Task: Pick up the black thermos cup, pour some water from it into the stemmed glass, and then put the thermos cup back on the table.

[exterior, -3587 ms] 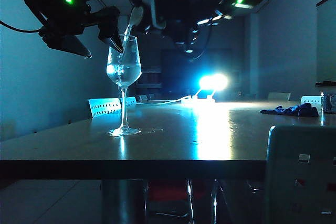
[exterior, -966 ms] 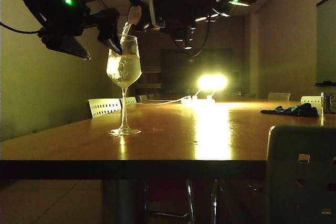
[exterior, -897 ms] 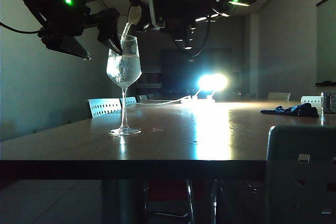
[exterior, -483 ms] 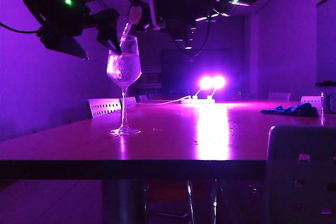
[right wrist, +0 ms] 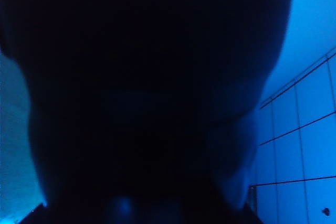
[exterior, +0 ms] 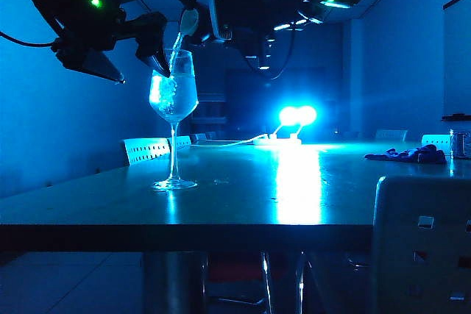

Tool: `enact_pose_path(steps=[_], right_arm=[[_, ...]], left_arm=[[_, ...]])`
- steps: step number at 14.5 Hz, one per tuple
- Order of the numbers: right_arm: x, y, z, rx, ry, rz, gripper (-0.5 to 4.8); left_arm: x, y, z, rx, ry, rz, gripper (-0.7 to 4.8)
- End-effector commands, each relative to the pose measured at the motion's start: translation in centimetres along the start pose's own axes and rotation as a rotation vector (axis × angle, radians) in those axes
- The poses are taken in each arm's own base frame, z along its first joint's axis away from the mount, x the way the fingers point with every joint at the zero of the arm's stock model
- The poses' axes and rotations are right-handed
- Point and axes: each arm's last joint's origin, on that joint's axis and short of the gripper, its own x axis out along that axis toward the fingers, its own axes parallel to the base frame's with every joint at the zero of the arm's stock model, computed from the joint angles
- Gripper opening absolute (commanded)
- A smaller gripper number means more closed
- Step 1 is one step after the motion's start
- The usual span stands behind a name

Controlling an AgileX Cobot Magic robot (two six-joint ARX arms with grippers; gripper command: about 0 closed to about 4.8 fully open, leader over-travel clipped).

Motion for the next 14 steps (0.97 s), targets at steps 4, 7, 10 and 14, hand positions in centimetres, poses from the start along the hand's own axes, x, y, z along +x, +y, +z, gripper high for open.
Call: enact_pose_path(steps=[4,7,10,14], right_arm=[[-0.3,-1.9,0.0,0.058,0.003,-0.082,0.76],[-0.5,-2.0,-0.3,0.228,-0.012,-0.088,0.75],[-0.5,-1.9,-0.7,0.462,0.100,-0.104,0.75],[-0.5,-1.6,-1.0,0.996,0.256,-0.178,0.76]], left_arm=[[-0.1,-0.1,0.3,0.002,-0.016,0.000,4.79],[-0.1,-0.1,0.3,0.002,-0.017,0.000,4.79],[-0.1,-0.1,0.3,0.002,-0.017,0.000,4.79],[-0.1,-0.1,0.3,0.002,-0.017,0.000,4.79]])
